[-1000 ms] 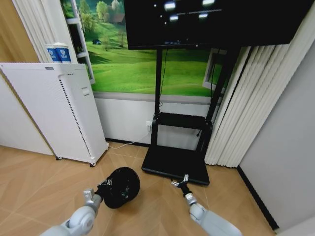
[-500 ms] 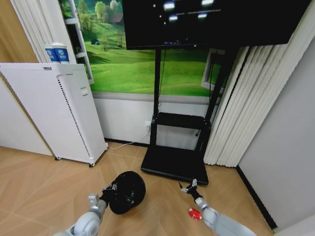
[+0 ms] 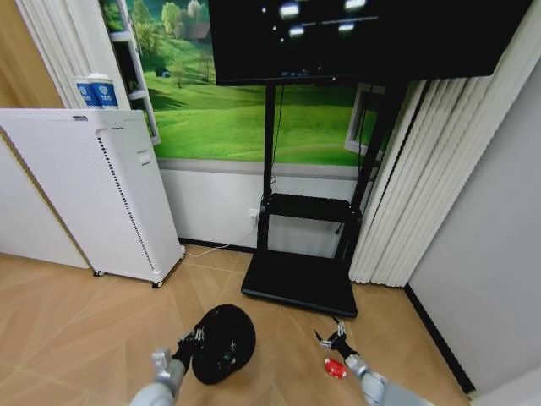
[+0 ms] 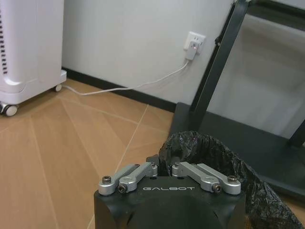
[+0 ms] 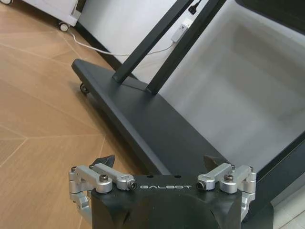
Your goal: Pick up the trash bin and place the garbage on the floor into it.
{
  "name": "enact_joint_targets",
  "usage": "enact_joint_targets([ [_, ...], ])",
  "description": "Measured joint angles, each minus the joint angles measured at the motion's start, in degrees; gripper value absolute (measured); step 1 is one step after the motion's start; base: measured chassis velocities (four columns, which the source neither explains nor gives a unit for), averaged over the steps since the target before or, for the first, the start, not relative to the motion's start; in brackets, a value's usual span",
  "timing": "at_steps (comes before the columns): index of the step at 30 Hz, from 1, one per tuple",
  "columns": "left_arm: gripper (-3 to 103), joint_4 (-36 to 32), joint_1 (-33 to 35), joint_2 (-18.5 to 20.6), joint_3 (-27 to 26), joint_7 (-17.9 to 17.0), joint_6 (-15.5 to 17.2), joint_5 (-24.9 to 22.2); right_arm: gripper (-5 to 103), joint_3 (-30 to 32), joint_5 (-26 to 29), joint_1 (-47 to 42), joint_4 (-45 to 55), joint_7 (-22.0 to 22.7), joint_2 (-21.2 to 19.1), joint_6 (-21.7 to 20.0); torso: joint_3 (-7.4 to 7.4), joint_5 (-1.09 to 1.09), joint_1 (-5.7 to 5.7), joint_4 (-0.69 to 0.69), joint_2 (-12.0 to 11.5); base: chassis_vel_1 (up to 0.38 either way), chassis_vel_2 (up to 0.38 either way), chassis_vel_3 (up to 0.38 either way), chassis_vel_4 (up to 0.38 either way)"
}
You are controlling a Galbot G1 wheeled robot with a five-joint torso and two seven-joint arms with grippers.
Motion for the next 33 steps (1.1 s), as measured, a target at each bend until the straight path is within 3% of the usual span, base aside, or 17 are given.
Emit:
enact_joint_targets([
  [12, 7, -0.3, 3.1, -0.6, -1.4, 0.0, -0.3, 0.2, 100, -0.5, -1.4, -0.1, -6.0, -3.2, 1.2, 1.3, 0.0, 0.0, 0.0, -0.01, 0.0, 0.0, 0.0, 0.0, 0.0],
  [17, 7, 0.5, 1.8, -0.7, -0.6, 0.1, -0.4, -0.1, 100, -0.7, -2.9, -1.3, -7.4, -4.7, -0.5, 1.7, 0.01, 0.01, 0.0, -0.02, 0.0, 0.0, 0.0, 0.0, 0.0],
  [25, 7, 0.7, 1.1, -0.7, -0.2, 0.2, -0.5, -0.4, 100, 0.7, -5.1, -6.4, -3.8, -3.9, -3.5, 2.3, 0.0, 0.0, 0.0, -0.02, 0.0, 0.0, 0.0, 0.0, 0.0],
  [33, 7, 1.1, 1.1, -1.3, -0.2, 0.3, -0.5, -0.3, 100, 2.2, -6.8, -8.9, -4.2, -3.6, -3.6, 2.7, 0.0, 0.0, 0.0, -0.02, 0.0, 0.0, 0.0, 0.0, 0.0],
])
